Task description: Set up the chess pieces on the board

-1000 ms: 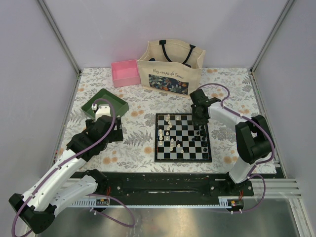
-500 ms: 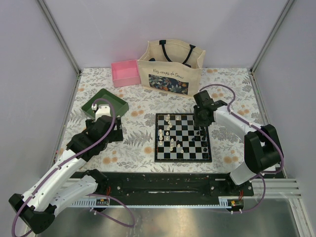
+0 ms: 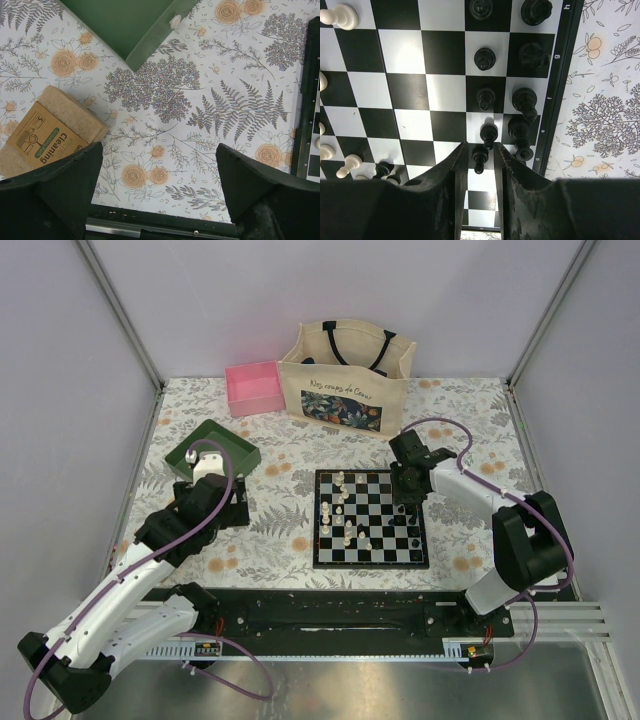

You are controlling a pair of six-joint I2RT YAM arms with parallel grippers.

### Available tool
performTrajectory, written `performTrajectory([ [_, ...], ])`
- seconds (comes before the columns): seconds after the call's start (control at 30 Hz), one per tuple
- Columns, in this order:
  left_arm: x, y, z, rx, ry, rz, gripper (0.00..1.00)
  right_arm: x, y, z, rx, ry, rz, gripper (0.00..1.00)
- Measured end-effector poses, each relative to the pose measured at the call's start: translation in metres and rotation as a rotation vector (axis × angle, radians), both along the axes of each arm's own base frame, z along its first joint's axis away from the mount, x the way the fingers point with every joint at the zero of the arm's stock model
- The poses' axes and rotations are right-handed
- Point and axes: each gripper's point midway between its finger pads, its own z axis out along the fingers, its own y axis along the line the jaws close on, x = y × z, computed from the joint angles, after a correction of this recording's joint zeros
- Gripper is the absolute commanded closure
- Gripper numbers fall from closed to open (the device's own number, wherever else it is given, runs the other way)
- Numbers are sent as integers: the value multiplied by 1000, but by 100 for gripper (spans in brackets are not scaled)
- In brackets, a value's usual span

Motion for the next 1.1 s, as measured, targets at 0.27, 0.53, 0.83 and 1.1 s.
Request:
performTrajectory([
  [0.27,0,0,0,0,0,1,1,-1,0,-4,-10,12,1,66],
  [0.53,0,0,0,0,0,1,1,-2,0,-10,-20,29,3,69],
  [0.83,0,0,0,0,1,2,1,-3,-1,-14,-30,39,2,73],
  [1.1,0,0,0,-2,1,0,1,-3,-1,-15,-30,41,2,69],
])
